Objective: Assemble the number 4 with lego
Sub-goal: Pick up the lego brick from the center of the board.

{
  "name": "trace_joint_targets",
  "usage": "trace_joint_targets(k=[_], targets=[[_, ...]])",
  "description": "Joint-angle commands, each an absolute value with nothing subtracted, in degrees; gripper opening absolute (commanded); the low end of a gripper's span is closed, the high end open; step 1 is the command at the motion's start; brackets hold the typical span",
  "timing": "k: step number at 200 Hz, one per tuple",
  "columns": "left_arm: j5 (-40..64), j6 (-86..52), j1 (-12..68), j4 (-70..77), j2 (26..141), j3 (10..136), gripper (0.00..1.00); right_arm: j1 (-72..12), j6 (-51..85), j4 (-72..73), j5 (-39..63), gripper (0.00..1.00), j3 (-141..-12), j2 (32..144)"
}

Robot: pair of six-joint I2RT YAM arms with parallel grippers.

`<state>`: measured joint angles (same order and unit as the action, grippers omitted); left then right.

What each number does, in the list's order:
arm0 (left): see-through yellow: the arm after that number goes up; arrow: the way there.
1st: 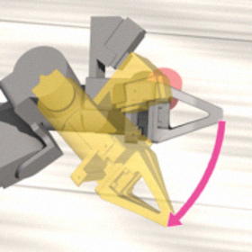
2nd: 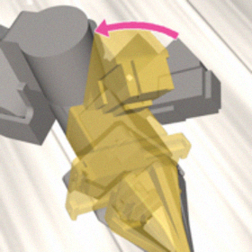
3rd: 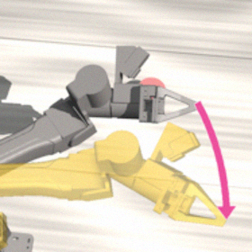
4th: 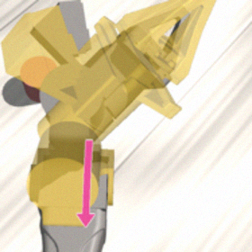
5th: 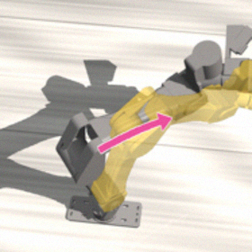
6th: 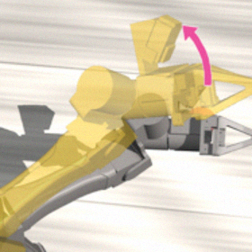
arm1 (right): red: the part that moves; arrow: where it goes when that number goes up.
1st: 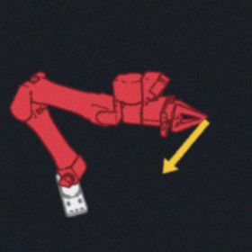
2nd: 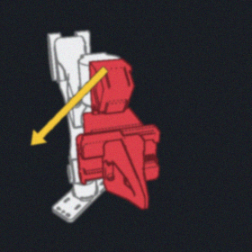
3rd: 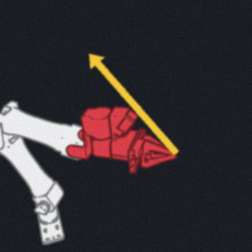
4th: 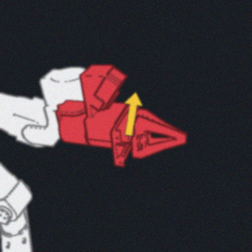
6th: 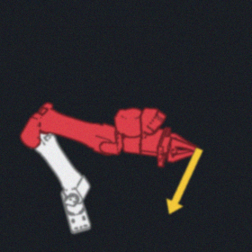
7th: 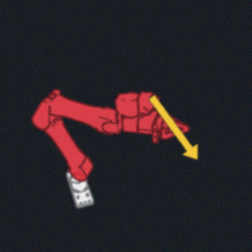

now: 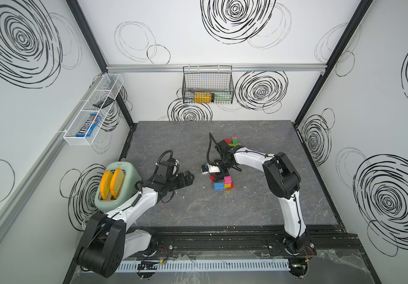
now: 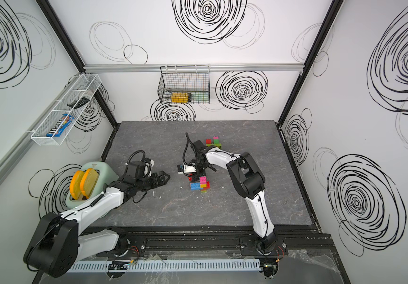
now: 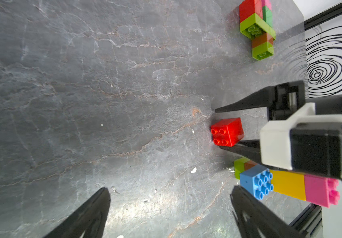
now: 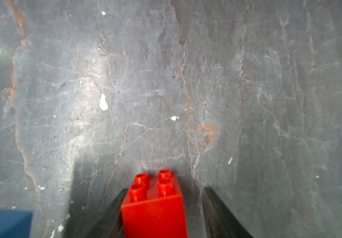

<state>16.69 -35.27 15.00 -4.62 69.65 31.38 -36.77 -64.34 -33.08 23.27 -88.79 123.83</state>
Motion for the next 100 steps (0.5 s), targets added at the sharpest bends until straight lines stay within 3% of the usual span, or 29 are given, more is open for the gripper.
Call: trace_joint_targets(k=[1,100], targets=[[17.05,-34.63,14.36,-3.40,68.56,30.78,0.96,-36.99,-65.31,-32.55,20.49,0.58,-88.71,123.66],[15.30,-34.45,14.20,-2.73,66.80,29.81,0.96,-35.38,-65.13,-35.46,16.19,0.58,-88.70,122.90]])
